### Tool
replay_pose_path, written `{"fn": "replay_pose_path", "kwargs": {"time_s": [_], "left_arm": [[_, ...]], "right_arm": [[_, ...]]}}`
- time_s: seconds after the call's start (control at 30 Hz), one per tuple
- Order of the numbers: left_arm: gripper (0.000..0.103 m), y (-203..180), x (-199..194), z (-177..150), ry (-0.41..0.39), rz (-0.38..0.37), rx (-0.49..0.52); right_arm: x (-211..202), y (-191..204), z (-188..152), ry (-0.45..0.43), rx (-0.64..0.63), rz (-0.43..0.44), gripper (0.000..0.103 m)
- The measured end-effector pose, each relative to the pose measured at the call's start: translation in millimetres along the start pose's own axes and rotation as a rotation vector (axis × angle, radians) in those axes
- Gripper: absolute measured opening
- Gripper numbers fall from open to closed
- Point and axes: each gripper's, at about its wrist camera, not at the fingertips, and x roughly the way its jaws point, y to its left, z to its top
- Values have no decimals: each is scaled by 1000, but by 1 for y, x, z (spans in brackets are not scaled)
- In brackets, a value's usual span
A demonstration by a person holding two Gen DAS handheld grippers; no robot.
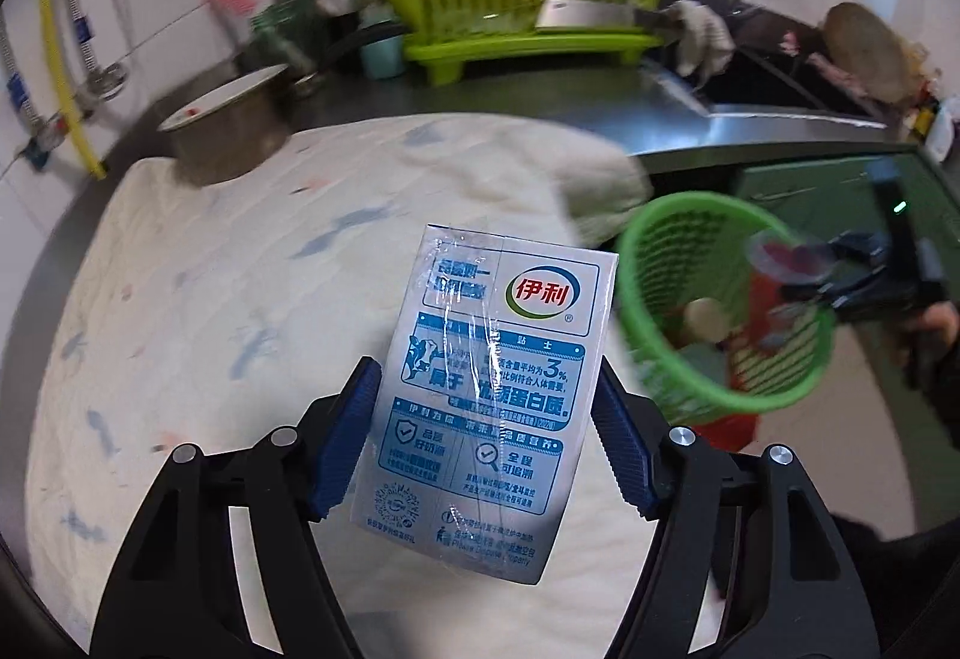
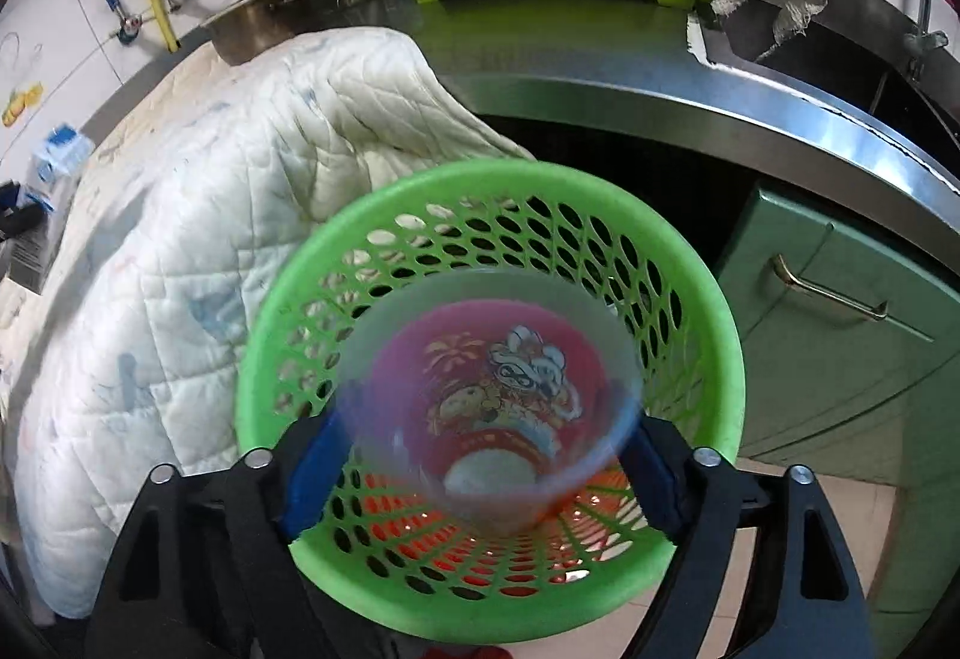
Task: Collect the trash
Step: 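Drop the red cup and milk pouch into the green basket with both grippers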
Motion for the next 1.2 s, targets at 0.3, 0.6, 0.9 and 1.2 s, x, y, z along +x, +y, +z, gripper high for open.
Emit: {"fn": "replay_pose_path", "kwargs": {"time_s": [0.3, 0.6, 0.9, 1.2], "left_arm": [[68, -92, 46, 34, 27, -118, 67], [68, -146, 110, 42, 149, -141, 83], [76, -172, 140, 34, 214, -175, 48], [85, -165, 102, 33, 135, -160, -5]], "right_arm": [[-24, -12, -16, -65, 0, -19, 84], [-62, -26, -34, -136, 43, 0, 87], [-82, -27, -47, -169, 62, 10, 87], [-92, -16, -55, -187, 58, 29, 88]]}}
